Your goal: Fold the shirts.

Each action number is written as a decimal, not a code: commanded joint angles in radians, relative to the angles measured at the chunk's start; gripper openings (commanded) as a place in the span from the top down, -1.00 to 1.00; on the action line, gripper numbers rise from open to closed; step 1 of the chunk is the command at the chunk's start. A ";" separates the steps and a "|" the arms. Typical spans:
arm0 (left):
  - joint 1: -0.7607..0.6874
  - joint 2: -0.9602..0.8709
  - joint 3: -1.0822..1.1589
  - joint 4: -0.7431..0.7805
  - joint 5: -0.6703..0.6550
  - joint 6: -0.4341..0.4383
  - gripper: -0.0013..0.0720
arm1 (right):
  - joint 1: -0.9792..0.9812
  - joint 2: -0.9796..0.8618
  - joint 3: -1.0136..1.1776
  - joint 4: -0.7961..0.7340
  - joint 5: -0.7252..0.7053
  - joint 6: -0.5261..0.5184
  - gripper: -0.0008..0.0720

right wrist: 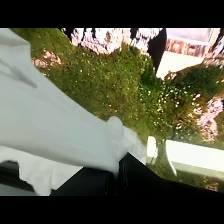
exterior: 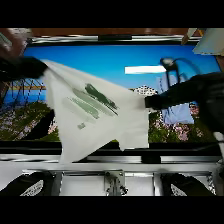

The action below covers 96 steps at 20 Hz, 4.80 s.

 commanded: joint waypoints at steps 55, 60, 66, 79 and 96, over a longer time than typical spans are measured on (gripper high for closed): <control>0.184 0.424 0.447 0.087 -0.085 0.039 0.87 | 0.000 0.522 0.488 -0.333 0.185 0.073 0.75; 0.184 0.414 0.116 0.084 -0.119 0.040 0.87 | 0.000 0.327 0.424 -0.415 -0.112 0.074 0.75; 0.184 0.273 -0.309 0.084 0.168 0.039 0.87 | 0.000 -0.060 0.183 -0.407 0.045 0.226 0.75; 0.231 -0.191 -0.302 -0.065 0.050 -0.154 -0.89 | -0.032 -0.425 0.204 -0.010 0.309 0.134 -0.60; 0.431 -0.188 -0.616 -0.087 -0.319 0.050 -0.87 | -0.453 -0.356 0.061 0.211 -0.117 -0.141 -0.60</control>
